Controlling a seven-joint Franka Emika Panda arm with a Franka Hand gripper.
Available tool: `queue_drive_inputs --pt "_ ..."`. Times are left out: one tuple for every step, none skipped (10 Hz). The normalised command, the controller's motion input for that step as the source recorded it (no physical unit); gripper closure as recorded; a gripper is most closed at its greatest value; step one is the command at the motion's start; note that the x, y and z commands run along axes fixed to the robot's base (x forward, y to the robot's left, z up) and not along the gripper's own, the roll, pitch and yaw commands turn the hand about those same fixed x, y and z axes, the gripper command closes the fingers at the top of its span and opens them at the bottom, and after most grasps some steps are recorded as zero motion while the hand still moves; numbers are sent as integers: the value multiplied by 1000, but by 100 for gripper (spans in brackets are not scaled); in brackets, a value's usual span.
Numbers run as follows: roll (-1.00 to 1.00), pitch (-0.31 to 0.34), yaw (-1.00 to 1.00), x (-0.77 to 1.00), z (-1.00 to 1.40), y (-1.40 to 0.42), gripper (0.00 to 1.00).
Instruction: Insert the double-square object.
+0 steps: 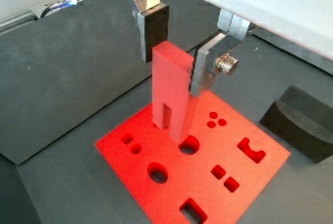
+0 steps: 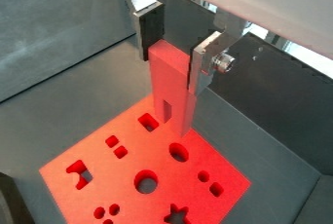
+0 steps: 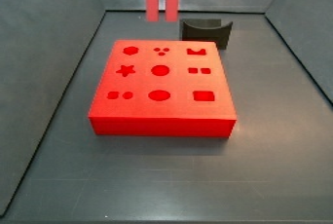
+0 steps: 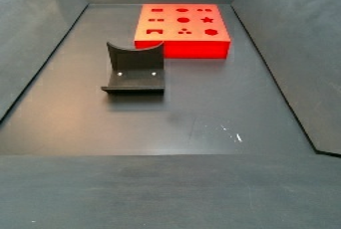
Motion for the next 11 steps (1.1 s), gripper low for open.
queue_drive_inputs --pt "20 -131 9 346 -551 229 100" --pt "63 -114 0 529 -674 306 100" --pt "86 -114 0 589 -629 260 100" --pt "131 -154 0 640 -591 66 100" --pt "114 -90 0 934 -406 80 100" --pt "251 0 0 1000 -443 51 100" --pt "277 34 -186 909 -477 120 100" --pt "277 9 -311 794 -529 103 100" --pt "269 13 -306 783 -474 54 100" --pt "240 43 -226 671 -389 6 100" --pt "141 23 -86 423 -283 83 100"
